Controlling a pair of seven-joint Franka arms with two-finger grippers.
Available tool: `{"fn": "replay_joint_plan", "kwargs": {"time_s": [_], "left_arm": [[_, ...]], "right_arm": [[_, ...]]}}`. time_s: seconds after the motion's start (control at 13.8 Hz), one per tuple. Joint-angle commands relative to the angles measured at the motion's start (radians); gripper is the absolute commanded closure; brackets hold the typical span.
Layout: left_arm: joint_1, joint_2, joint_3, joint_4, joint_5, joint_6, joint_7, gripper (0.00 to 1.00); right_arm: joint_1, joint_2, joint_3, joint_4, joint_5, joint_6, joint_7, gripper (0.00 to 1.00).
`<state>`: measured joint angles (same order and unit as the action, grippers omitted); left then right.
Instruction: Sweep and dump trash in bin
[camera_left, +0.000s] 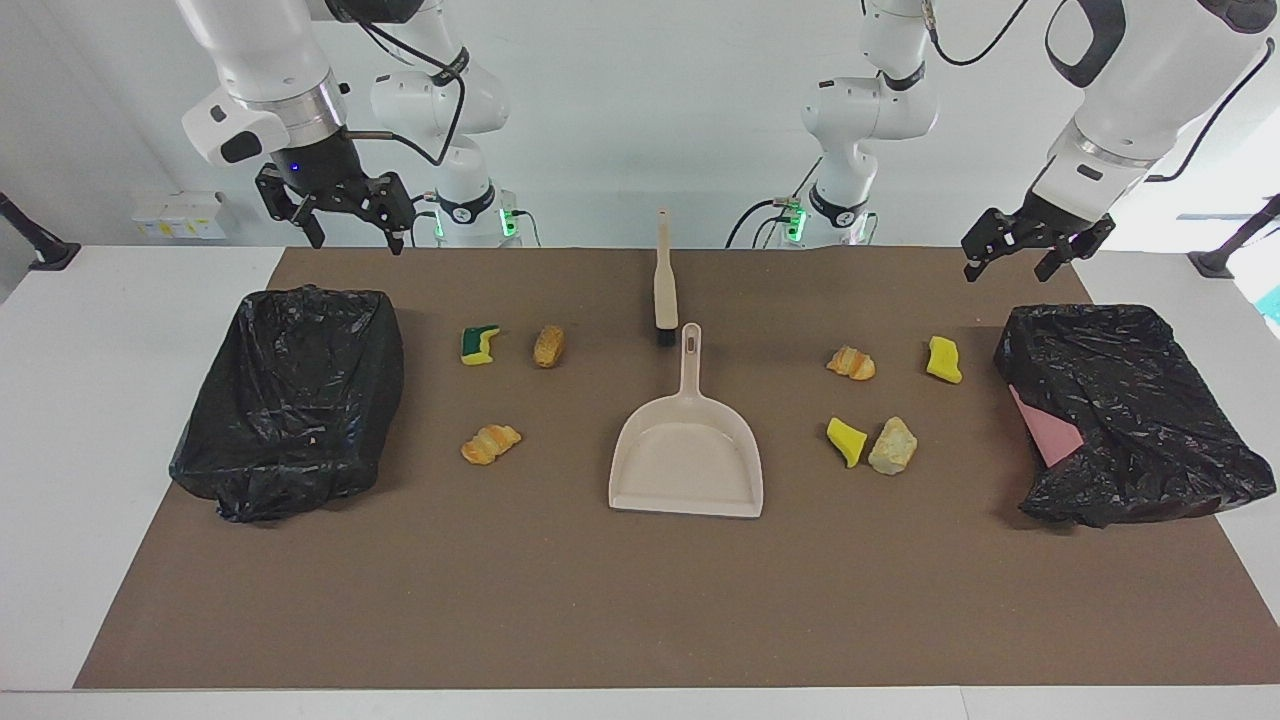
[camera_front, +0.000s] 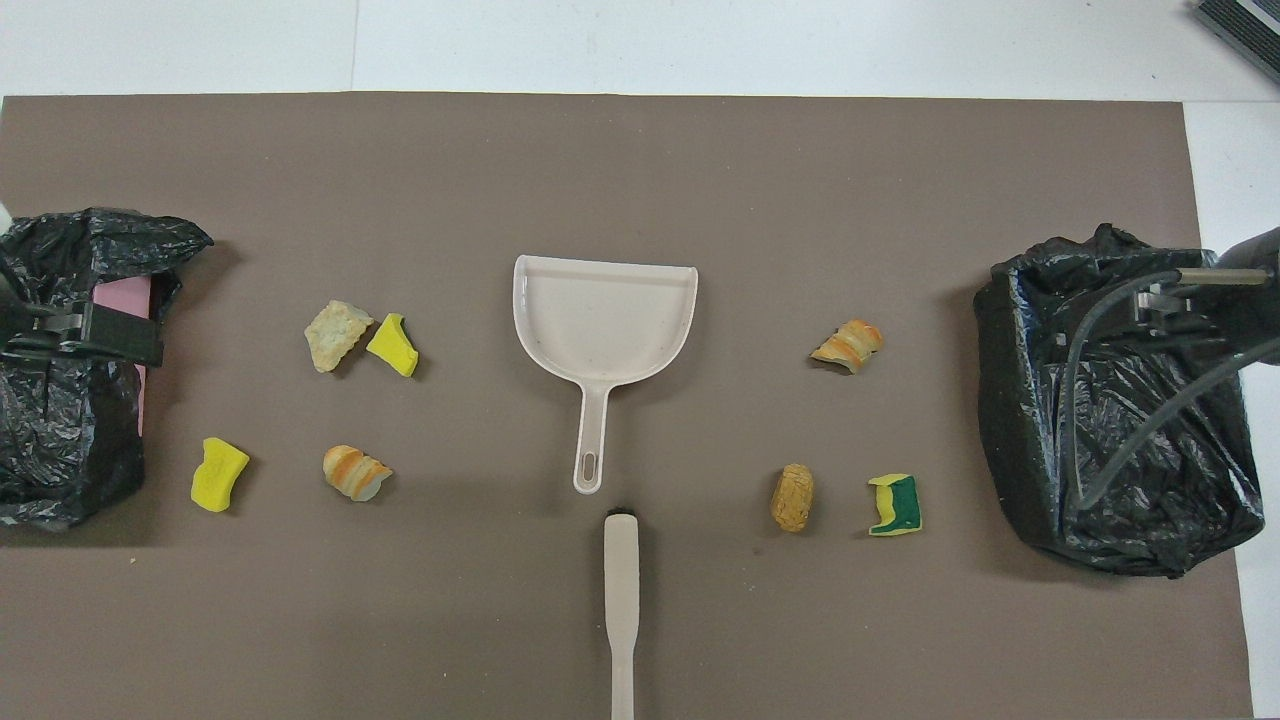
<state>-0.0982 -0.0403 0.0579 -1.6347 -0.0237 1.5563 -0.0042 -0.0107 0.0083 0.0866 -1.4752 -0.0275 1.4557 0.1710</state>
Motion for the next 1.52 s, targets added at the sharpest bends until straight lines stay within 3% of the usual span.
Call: {"fn": "replay_joint_plan", "kwargs": {"time_s": [0.0, 0.65, 0.87, 1.16, 1.45], "left_arm": [[0.000, 0.013, -0.003, 0.032, 0.007, -0.036, 0.026, 0.00], [-0.020, -0.033, -0.016, -0.071, -0.009, -0.009, 0.015, 0.00], [-0.098, -0.055, -0.017, -0.153, -0.013, 0.023, -0.014, 0.00], [-0.231, -0.174, -0.017, -0.387, -0.032, 0.195, -0.160, 0.00], [-0.372, -0.193, -0.017, -0.453, -0.073, 0.231, -0.270, 0.00]], "right_arm": [[0.002, -0.016, -0.004, -0.010, 0.008, -0.003, 0.002, 0.00], [-0.014, -0.014, -0.007, -0.010, 0.006, -0.008, -0.013, 0.00], [-0.014, -0.014, -0.007, -0.008, 0.006, -0.006, -0.013, 0.00], [-0.017, -0.014, -0.008, -0.008, 0.006, -0.006, -0.013, 0.00], [-0.017, -0.018, -0.010, -0.013, 0.006, -0.006, -0.012, 0.00]]}}
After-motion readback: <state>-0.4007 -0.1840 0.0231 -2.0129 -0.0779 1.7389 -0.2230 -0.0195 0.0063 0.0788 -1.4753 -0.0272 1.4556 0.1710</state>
